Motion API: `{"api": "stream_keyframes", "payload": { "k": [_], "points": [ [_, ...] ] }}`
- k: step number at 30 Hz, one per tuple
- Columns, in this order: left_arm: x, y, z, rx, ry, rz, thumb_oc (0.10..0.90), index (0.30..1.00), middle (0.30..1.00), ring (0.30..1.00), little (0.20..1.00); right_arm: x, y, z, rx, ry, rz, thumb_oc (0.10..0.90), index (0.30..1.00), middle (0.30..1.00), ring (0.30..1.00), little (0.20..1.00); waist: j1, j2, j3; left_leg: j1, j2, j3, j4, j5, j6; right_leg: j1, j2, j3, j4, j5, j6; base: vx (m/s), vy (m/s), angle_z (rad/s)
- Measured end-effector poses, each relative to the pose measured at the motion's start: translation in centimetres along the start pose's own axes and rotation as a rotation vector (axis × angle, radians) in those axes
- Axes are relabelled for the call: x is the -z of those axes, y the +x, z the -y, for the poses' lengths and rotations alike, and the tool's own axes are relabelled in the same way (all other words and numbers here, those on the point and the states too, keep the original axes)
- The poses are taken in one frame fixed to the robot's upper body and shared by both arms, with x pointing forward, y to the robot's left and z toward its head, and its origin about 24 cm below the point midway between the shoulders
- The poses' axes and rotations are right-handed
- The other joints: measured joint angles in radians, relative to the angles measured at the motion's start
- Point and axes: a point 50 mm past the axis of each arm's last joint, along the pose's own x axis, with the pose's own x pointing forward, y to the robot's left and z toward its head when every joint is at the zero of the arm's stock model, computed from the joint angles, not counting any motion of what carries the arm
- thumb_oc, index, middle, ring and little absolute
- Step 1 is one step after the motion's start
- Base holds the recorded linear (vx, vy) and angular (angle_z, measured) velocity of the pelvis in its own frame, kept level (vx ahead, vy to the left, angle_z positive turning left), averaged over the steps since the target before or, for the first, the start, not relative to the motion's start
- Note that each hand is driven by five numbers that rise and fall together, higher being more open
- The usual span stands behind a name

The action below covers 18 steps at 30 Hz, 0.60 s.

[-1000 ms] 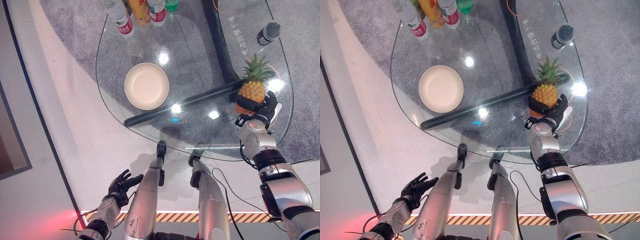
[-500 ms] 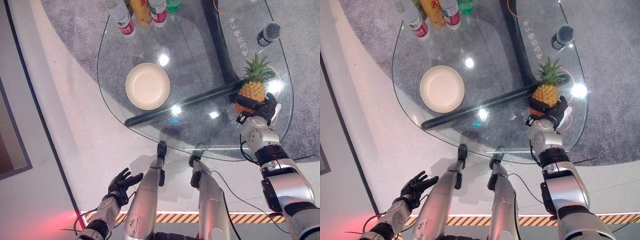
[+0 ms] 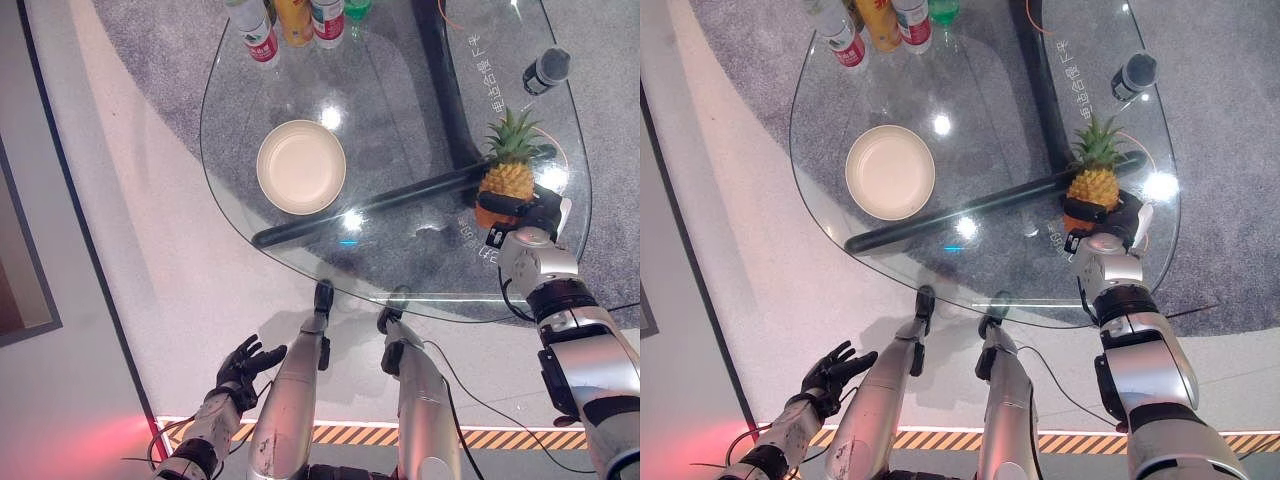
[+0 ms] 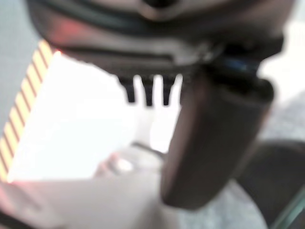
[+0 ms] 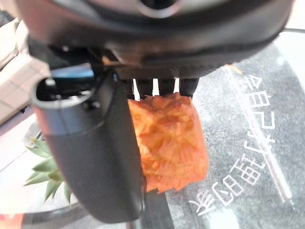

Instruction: Pick up the fruit to the plate

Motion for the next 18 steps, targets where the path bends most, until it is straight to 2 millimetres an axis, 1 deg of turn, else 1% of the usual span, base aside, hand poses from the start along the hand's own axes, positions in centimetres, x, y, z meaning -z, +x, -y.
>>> {"api": "stream_keyframes", "payload": {
  "k": [4, 10, 15, 18],
  "points": [
    [-0.1, 0.0, 0.0, 0.000, 0.000, 0.008, 0.800, 0.900, 0.900, 0.900, 0.900, -0.2, 0.1, 0.1, -0.002, -0.023, -0.006, 0.100, 0.300, 0.300, 0.300, 0.200, 0.004, 0.000, 0.000, 0.000, 0.000, -0.002, 0.001, 0.000, 0.000, 0.000, 0.000, 0.000, 0.001, 0.000, 0.000, 0.00, 0.000, 0.00],
    [-0.4, 0.0, 0.0, 0.000, -0.002, 0.038, 0.800, 0.900, 0.900, 0.900, 0.900, 0.0, 0.3, 0.6, 0.010, -0.032, -0.017, 0.100, 0.300, 0.300, 0.300, 0.200, 0.020, 0.000, 0.000, 0.004, 0.001, 0.000, 0.003, 0.001, 0.000, 0.002, 0.000, 0.000, 0.007, 0.001, -0.001, 0.00, -0.005, 0.00],
    [-0.7, 0.0, 0.0, -0.003, -0.005, 0.058, 0.800, 0.900, 0.900, 0.900, 0.900, 1.5, 0.0, 0.0, -0.037, -0.010, -0.054, 0.100, 0.300, 0.300, 0.300, 0.200, 0.022, 0.001, 0.000, 0.032, 0.001, 0.004, 0.001, 0.001, 0.000, 0.027, -0.001, 0.002, 0.007, 0.001, -0.001, -0.01, -0.006, 0.00],
    [-1.3, 0.0, 0.1, -0.011, -0.017, 0.098, 0.800, 0.900, 0.900, 0.900, 0.900, 2.7, -0.9, -1.0, -0.095, -0.001, -0.046, 0.100, 0.300, 0.300, 0.300, 0.200, 0.019, 0.001, 0.000, 0.038, 0.002, 0.006, 0.001, 0.000, 0.000, 0.032, 0.000, 0.002, 0.007, 0.002, -0.003, -0.03, -0.036, -0.01]
  ]
}}
